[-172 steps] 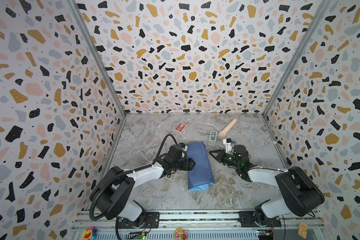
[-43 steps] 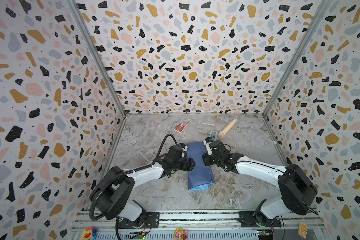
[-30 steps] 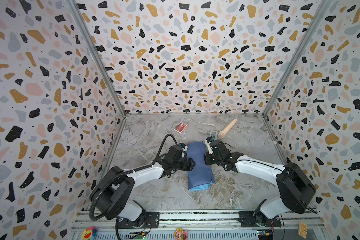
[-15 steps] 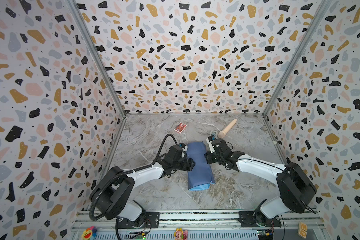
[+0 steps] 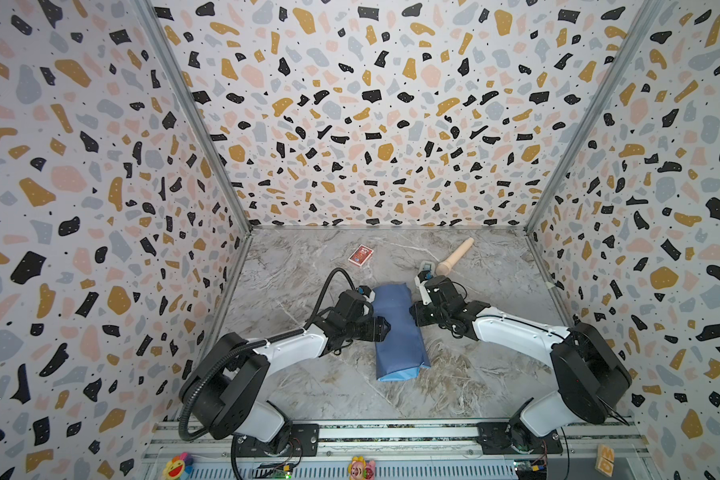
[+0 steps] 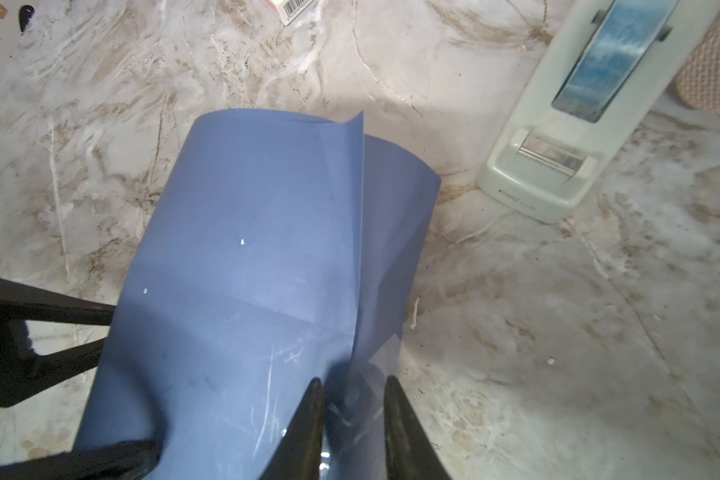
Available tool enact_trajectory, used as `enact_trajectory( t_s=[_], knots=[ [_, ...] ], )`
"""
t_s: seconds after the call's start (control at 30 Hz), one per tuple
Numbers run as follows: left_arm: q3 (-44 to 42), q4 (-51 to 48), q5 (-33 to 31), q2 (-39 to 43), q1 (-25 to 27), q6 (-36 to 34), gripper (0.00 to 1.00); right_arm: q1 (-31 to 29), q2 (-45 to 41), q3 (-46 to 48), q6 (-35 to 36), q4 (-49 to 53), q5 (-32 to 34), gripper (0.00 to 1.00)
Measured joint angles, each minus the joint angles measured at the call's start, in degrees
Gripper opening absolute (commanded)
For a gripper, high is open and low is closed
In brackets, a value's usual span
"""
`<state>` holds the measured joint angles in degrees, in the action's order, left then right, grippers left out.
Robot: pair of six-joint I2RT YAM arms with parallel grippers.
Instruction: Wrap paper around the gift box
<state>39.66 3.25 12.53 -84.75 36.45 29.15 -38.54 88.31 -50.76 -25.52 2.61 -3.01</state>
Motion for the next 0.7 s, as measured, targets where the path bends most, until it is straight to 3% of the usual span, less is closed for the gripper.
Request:
enact_trajectory(
  t_s=[0.7],
  knots=[
    [0.0, 0.0, 0.0, 0.0, 0.0, 0.0, 0.80, 2.9, 2.1, 1.9, -4.0, -6.4, -9.6, 0.37]
  ],
)
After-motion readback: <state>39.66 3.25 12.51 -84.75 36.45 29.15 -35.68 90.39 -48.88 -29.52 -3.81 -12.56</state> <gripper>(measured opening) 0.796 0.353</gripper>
